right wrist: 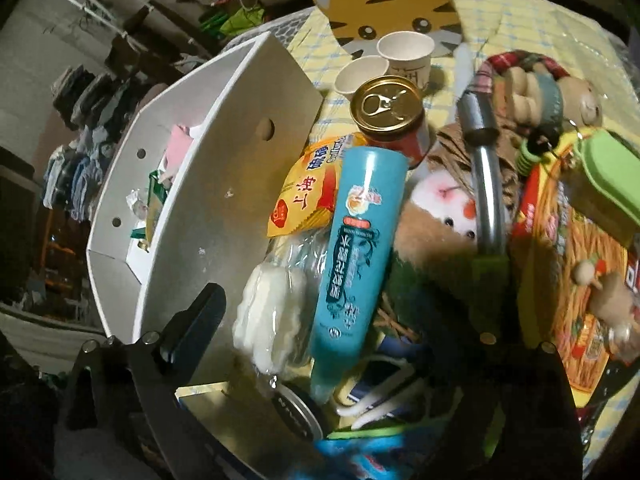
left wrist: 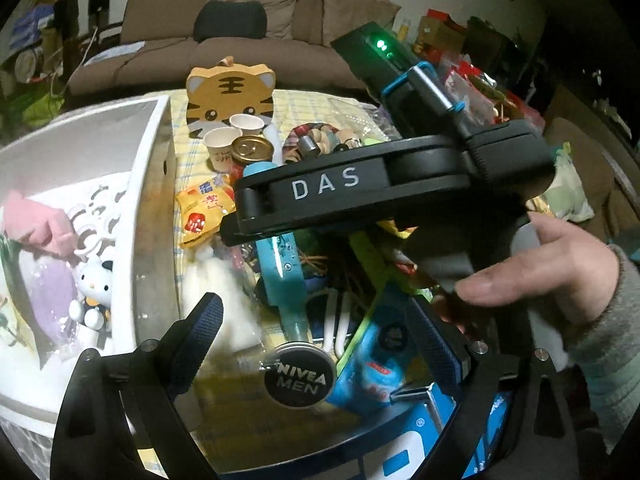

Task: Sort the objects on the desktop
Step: 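Move the right gripper back over the table toward the blue tube, then grasp the blue tube with the right gripper and lift it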

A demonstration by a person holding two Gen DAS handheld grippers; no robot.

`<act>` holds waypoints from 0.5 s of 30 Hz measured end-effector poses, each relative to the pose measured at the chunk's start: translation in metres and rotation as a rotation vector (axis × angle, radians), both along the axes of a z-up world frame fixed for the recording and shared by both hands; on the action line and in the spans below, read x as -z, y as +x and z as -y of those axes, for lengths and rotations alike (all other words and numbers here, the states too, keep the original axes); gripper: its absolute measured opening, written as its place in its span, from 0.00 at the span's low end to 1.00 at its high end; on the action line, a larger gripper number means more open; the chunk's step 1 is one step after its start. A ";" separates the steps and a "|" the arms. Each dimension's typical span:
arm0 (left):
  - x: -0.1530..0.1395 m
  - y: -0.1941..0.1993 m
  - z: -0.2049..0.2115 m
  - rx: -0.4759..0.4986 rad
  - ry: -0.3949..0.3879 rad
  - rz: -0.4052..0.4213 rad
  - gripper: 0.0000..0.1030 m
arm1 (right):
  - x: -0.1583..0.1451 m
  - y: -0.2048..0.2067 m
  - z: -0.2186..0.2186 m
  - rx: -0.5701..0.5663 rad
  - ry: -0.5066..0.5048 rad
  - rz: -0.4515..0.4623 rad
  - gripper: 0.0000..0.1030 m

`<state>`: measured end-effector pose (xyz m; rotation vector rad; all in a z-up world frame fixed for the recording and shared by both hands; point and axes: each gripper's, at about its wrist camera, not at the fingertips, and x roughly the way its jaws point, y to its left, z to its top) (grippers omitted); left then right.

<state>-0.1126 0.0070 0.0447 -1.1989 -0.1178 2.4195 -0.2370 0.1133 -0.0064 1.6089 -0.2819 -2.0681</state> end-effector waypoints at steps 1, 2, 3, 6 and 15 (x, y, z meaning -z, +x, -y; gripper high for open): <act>-0.001 -0.001 0.002 -0.002 0.011 0.004 0.92 | 0.001 -0.001 0.001 -0.002 0.004 0.002 0.92; -0.002 0.000 0.004 -0.004 0.018 0.007 0.92 | 0.001 -0.002 0.003 -0.006 0.006 0.004 0.92; -0.003 0.001 0.006 -0.002 0.026 0.011 0.92 | 0.001 -0.003 0.005 -0.010 0.002 0.005 0.92; -0.007 0.005 0.011 -0.006 0.039 0.014 0.92 | 0.001 -0.007 0.008 -0.005 0.004 0.000 0.81; -0.010 0.000 0.020 -0.024 0.061 0.025 0.92 | 0.021 -0.016 0.003 0.065 0.037 0.027 0.51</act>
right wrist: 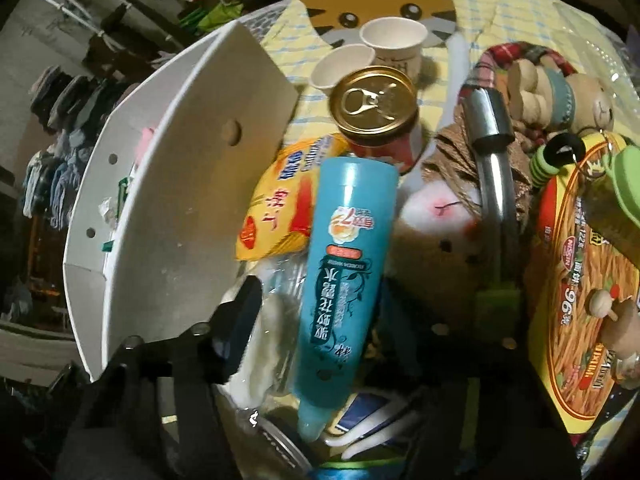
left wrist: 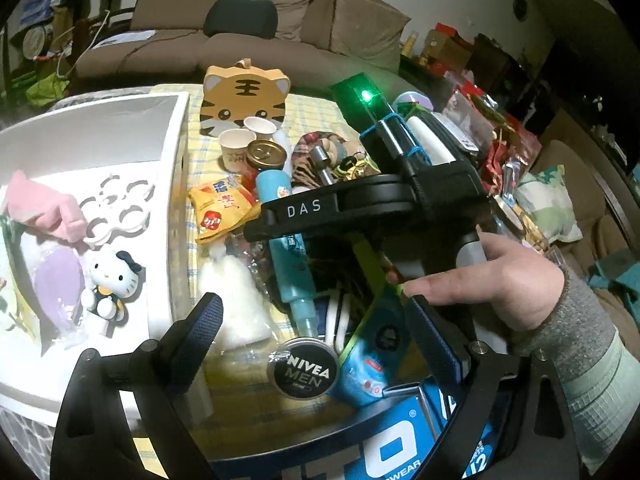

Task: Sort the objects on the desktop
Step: 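Grasp the blue tube with the right gripper and lift it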

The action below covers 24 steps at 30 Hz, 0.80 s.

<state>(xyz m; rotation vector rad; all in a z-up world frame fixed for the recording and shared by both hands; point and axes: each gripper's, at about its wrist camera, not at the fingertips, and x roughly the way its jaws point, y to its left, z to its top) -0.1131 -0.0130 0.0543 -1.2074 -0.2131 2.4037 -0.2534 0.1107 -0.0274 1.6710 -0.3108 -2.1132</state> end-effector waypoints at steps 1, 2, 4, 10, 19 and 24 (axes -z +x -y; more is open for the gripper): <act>0.001 0.000 -0.001 0.003 -0.003 0.000 0.92 | 0.001 -0.001 -0.001 0.007 0.004 0.000 0.48; 0.001 -0.001 -0.002 0.004 -0.008 0.000 0.92 | 0.003 -0.002 -0.003 0.010 0.018 -0.002 0.39; 0.002 -0.001 -0.005 0.008 -0.021 -0.001 0.92 | 0.003 -0.001 -0.004 0.007 0.041 -0.008 0.34; 0.005 -0.001 -0.014 0.018 -0.071 -0.020 0.92 | -0.023 0.008 -0.013 0.031 -0.017 -0.067 0.32; -0.014 -0.003 -0.005 -0.023 -0.088 -0.154 0.92 | -0.107 0.057 -0.025 0.005 -0.117 -0.223 0.32; -0.032 0.002 -0.003 0.018 -0.067 -0.220 0.89 | -0.143 0.088 -0.013 -0.073 -0.114 -0.274 0.30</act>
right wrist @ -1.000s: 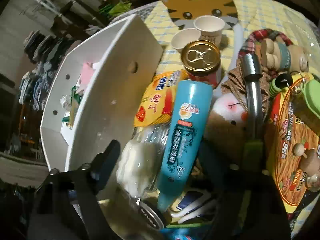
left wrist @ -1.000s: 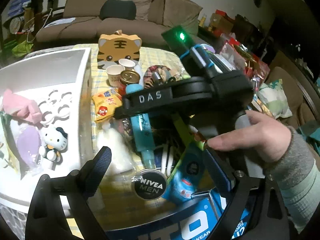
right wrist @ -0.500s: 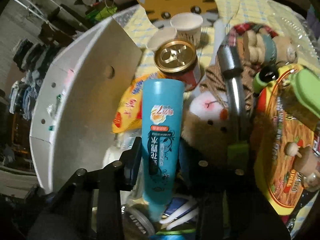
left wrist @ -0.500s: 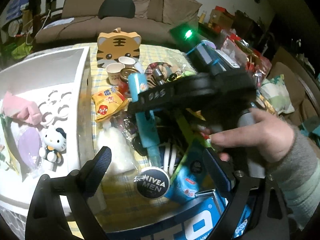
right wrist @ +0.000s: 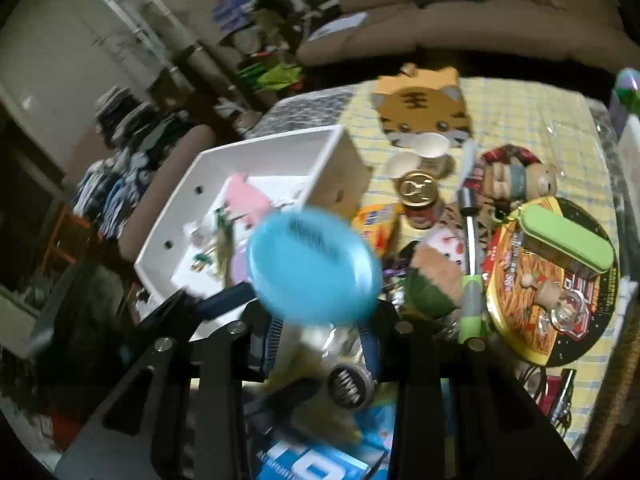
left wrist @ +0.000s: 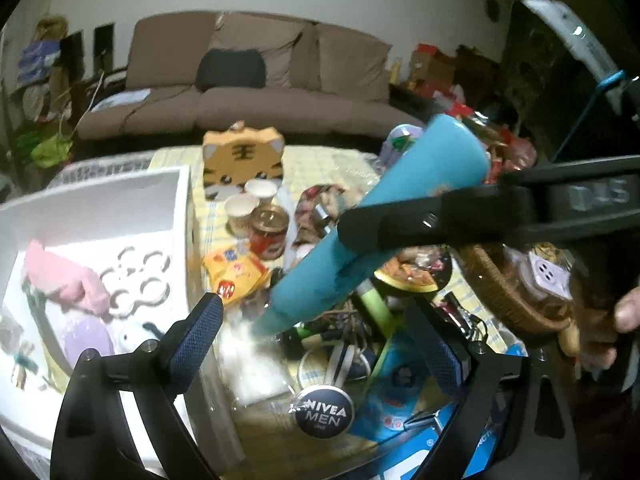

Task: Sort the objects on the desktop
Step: 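Grasp the blue tube with the right gripper and lift it, then carry the blue tube into the white box and release it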

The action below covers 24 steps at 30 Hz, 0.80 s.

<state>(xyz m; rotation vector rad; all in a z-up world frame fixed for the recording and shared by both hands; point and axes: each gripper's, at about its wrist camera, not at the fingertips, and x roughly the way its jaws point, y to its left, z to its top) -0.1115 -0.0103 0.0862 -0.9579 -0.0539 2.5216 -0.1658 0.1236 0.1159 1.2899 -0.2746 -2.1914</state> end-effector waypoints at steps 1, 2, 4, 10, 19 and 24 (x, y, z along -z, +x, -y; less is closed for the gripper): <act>-0.003 0.002 -0.002 0.022 -0.009 -0.017 0.82 | -0.005 0.005 0.002 -0.013 0.000 -0.005 0.30; -0.005 0.004 -0.004 0.043 -0.017 -0.026 0.76 | -0.013 0.012 0.006 -0.027 0.003 -0.013 0.29; -0.007 0.005 -0.007 0.065 -0.034 -0.031 0.45 | -0.021 0.022 0.011 -0.047 0.007 -0.025 0.29; -0.022 0.014 0.003 0.116 0.064 -0.047 0.40 | -0.047 0.044 0.019 -0.049 0.039 -0.066 0.29; -0.047 0.017 0.056 0.077 0.236 -0.047 0.32 | -0.079 0.034 0.060 -0.065 -0.023 -0.110 0.29; -0.053 0.009 0.114 -0.010 0.319 -0.041 0.31 | -0.085 0.008 0.110 -0.101 -0.070 -0.099 0.29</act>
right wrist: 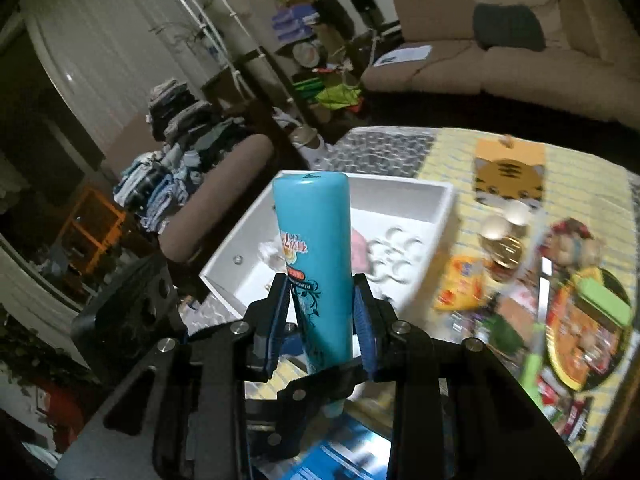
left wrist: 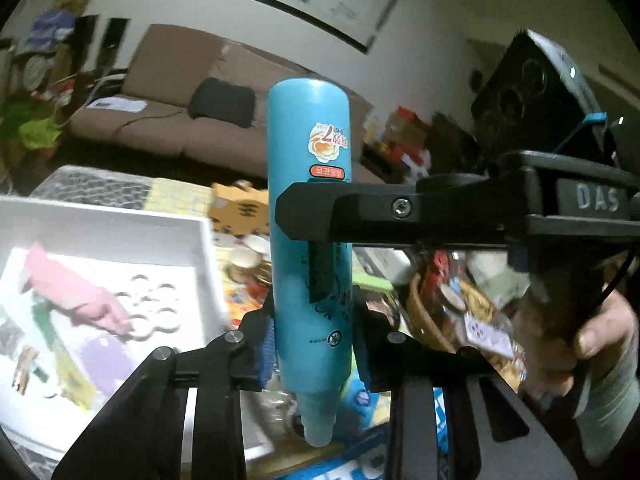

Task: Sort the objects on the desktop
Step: 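Carry the blue tube into the white box and release it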

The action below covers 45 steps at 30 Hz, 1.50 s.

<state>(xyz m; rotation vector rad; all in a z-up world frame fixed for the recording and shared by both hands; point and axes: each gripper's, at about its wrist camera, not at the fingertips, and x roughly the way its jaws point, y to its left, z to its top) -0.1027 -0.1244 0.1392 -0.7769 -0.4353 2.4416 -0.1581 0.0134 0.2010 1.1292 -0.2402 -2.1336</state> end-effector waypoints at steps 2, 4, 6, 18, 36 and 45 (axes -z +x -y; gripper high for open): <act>0.003 -0.004 0.028 -0.043 0.037 0.016 0.31 | 0.003 -0.013 0.025 -0.024 -0.017 0.013 0.29; 0.008 -0.009 0.059 -0.096 0.065 0.040 0.31 | 0.011 -0.030 0.057 -0.057 -0.032 0.039 0.29; 0.018 -0.014 0.093 -0.149 0.105 0.077 0.31 | 0.021 -0.046 0.086 -0.087 -0.046 0.068 0.29; 0.066 -0.072 0.232 -0.366 0.117 0.217 0.30 | 0.112 -0.143 0.213 -0.097 -0.249 0.324 0.27; 0.096 -0.074 0.290 -0.537 0.058 0.323 0.47 | 0.201 -0.178 0.260 -0.012 -0.090 0.428 0.41; 0.088 -0.067 0.250 -0.519 -0.070 0.377 0.70 | 0.163 -0.141 0.221 -0.041 0.180 0.287 0.93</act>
